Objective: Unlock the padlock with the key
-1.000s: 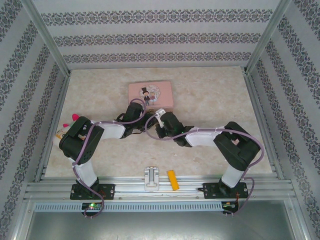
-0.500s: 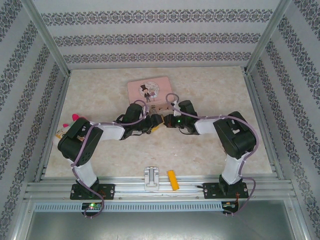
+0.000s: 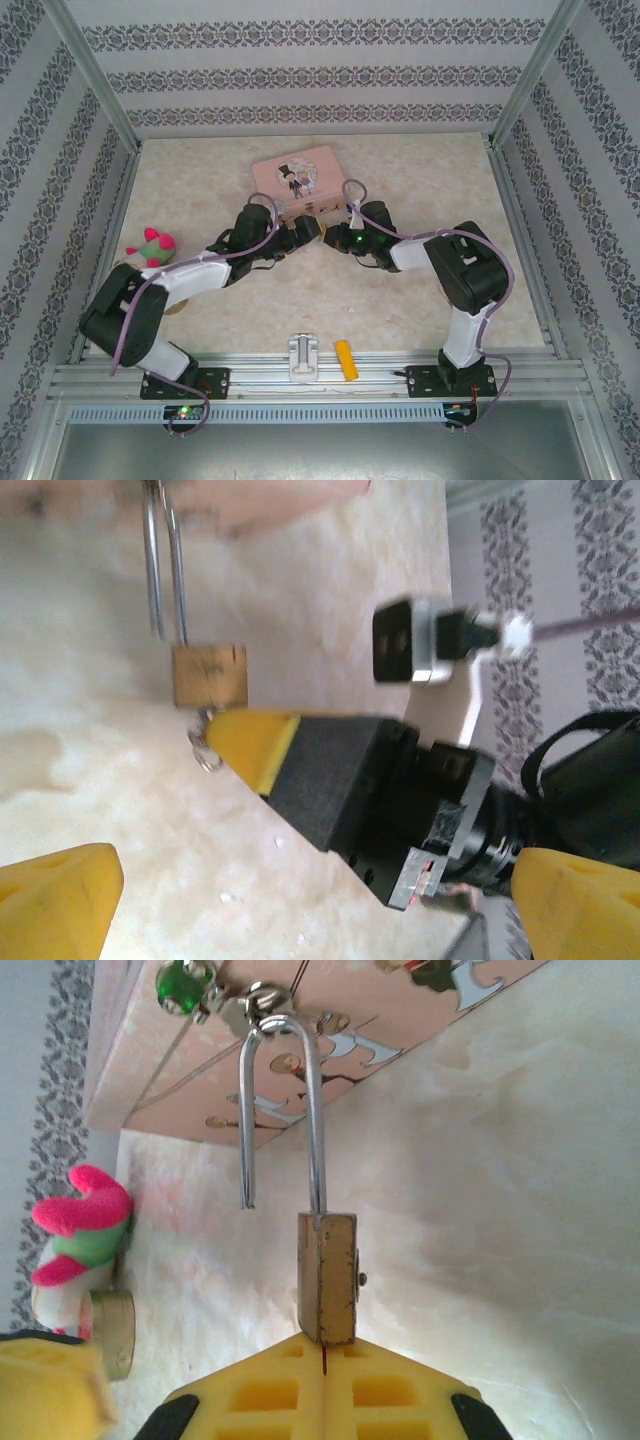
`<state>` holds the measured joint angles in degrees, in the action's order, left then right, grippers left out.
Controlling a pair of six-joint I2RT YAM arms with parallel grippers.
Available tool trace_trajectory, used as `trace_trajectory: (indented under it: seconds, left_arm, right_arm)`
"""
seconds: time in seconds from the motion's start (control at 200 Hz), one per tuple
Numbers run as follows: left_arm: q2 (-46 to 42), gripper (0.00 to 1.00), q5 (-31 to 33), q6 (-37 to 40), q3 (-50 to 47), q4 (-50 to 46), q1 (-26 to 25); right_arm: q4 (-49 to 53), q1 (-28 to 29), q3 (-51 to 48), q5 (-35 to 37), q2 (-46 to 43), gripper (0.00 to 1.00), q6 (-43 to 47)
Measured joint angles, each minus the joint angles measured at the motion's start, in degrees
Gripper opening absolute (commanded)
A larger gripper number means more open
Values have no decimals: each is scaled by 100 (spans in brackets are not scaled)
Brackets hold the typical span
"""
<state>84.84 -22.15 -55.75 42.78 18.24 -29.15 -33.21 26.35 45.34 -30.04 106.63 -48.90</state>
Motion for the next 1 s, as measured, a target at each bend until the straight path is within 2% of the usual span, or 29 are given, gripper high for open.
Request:
trace_trajectory:
  seconds: [0.21,0.375,0.535,0.62,0.905,1.004]
  left_arm:
    - [-833,99,1641,1167,323,-721,-177]
    - [-1071,99,2402,1904,365,-752,-579]
    - [-1051,99,2728,2308,365,-730,-839]
    - [-973,99,2850,2430,365,-682,-841]
    - [-758,99,3097,2603,365,-579,-839]
    - [-667,99,3176,2688,422,-610,-824]
  right_arm:
    - [-470,81,-402,404,-321,0,-385]
    - [-586,282,-713,750,-590,0,-522]
    - [-584,380,-802,927,-654,0,-540]
    - [-588,380,-789,973,-640,10,-533]
    - [-442,376,-535,1163,-398,13,-439]
    - [-216,376,-402,1263,-393,9,-297]
